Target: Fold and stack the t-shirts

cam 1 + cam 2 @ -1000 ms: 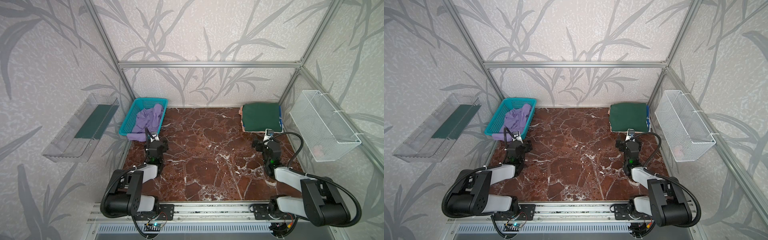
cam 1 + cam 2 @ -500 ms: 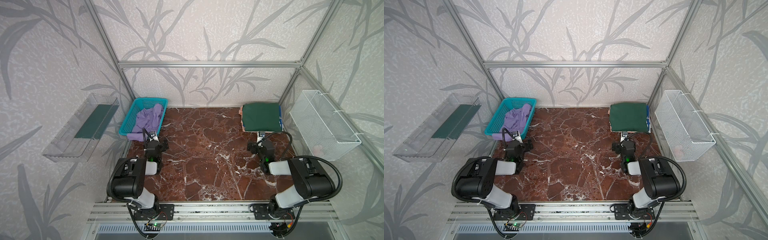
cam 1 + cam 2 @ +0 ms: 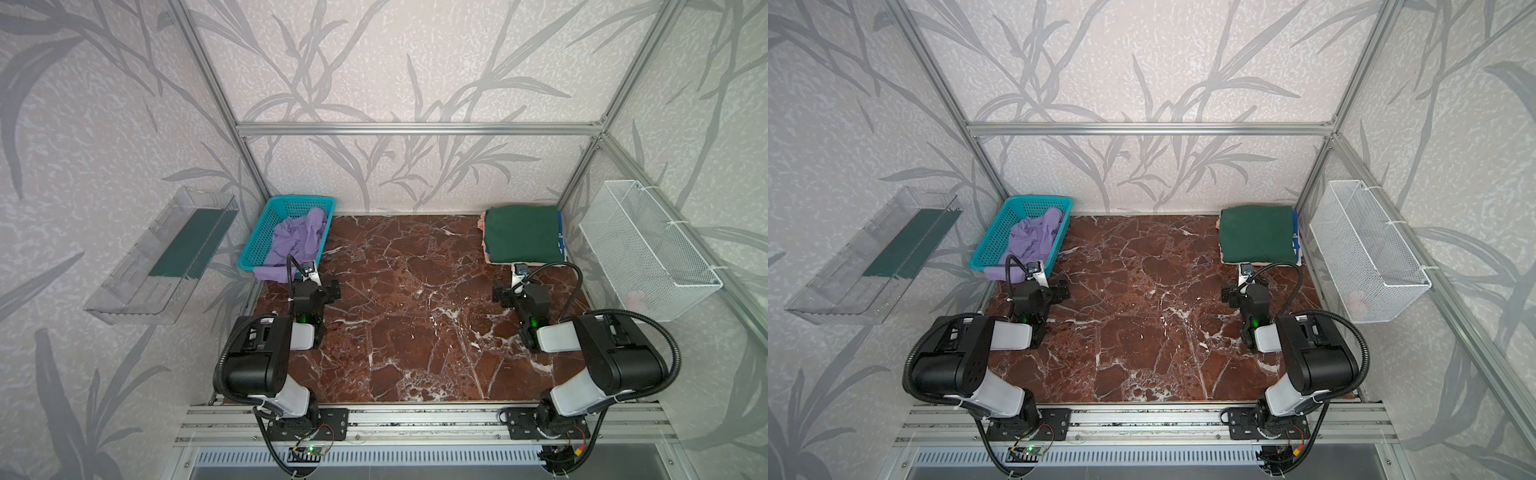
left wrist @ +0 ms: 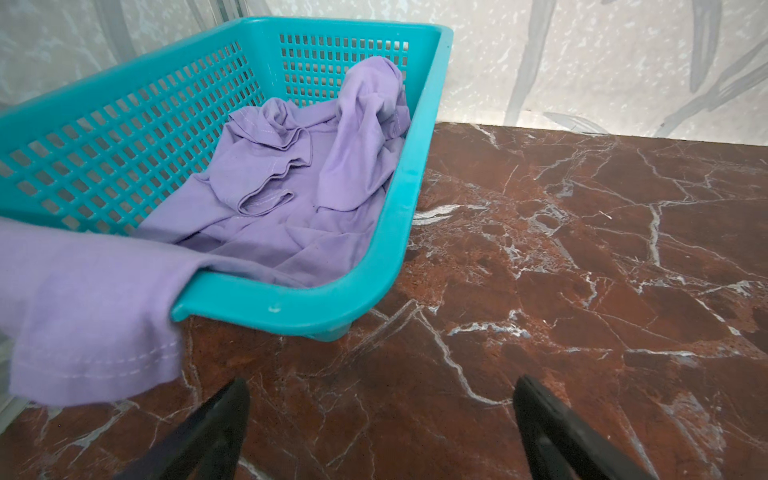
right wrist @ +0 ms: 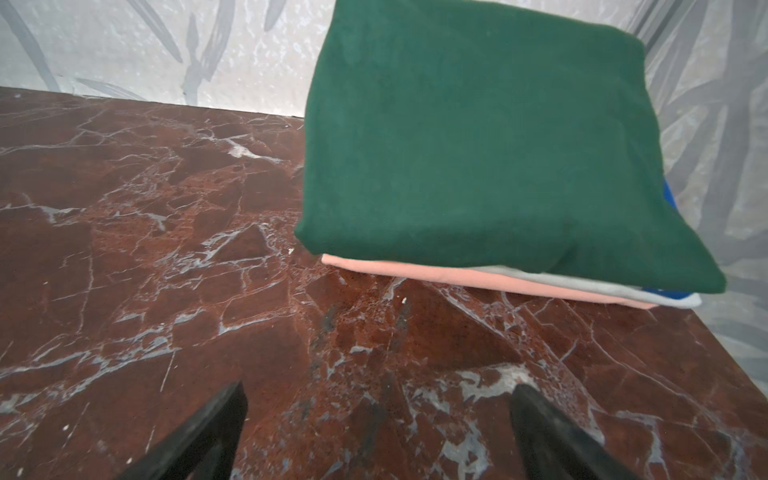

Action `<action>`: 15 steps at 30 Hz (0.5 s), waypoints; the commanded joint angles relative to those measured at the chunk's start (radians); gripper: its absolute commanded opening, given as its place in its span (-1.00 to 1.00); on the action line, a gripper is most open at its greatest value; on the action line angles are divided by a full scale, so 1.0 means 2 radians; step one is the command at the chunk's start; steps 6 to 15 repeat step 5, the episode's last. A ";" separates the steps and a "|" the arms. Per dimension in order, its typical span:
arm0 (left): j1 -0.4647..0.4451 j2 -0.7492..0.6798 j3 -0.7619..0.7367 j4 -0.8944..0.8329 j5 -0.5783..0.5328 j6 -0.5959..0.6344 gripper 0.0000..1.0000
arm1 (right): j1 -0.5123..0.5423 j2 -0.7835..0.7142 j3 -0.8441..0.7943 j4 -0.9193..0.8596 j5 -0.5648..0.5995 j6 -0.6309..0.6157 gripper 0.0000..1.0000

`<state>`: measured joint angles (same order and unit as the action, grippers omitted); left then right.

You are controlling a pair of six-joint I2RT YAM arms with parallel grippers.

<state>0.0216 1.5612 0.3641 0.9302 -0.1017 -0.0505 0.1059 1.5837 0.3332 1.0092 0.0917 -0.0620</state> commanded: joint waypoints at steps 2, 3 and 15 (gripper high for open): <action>0.002 0.002 0.004 0.012 0.007 0.013 0.99 | -0.001 0.003 0.022 -0.016 -0.039 -0.010 0.98; 0.002 0.003 0.004 0.013 0.007 0.013 0.99 | -0.004 0.001 0.024 -0.021 -0.043 -0.007 0.98; 0.002 0.002 0.004 0.013 0.007 0.013 0.99 | -0.005 0.001 0.023 -0.020 -0.043 -0.008 0.98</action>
